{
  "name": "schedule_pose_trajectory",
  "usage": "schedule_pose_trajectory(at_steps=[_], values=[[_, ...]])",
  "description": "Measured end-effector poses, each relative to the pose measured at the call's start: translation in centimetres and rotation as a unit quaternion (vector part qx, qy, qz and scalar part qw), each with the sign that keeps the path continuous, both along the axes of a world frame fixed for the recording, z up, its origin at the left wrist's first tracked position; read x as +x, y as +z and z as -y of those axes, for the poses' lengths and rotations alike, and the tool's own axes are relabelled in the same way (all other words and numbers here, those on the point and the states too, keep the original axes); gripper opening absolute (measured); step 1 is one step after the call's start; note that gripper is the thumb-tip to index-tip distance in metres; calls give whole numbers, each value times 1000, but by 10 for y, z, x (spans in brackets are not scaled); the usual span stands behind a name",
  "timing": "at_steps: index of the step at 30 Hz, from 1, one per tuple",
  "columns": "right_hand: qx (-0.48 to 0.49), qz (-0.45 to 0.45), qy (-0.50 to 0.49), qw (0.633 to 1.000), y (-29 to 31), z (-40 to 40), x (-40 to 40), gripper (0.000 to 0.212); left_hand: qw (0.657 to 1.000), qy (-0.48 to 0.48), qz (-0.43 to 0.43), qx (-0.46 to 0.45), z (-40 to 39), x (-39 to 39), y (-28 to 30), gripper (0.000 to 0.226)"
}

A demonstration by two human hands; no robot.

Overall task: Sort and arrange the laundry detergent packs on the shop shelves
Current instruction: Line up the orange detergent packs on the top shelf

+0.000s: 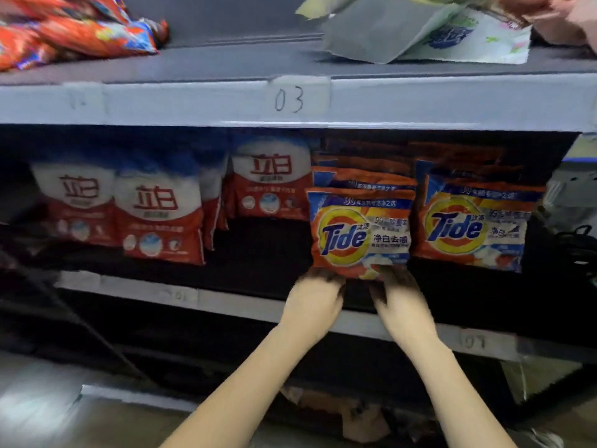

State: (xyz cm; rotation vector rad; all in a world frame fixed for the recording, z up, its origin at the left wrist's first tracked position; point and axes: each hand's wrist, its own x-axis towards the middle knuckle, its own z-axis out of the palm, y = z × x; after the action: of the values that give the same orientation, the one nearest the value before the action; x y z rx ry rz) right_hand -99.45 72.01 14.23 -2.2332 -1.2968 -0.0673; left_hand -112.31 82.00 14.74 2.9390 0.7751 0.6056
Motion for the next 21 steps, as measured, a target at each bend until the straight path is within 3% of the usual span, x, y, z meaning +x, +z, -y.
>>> schedule_pose_trajectory(at_steps=[3,10,17,21], values=[[-39,52,73,995,20,-28,-72,30,998,17,-12,56,-26,-76,24,11],[2,156,222,963,123,-79,-199,42,988,83,66,116,-76,-222,107,22],[116,231,298,919,257,-128,-262,35,957,145,115,222,-129,-304,223,39],[102,274,289,912,314,-192,-269,33,943,192,126,241,-169,-330,267,37]])
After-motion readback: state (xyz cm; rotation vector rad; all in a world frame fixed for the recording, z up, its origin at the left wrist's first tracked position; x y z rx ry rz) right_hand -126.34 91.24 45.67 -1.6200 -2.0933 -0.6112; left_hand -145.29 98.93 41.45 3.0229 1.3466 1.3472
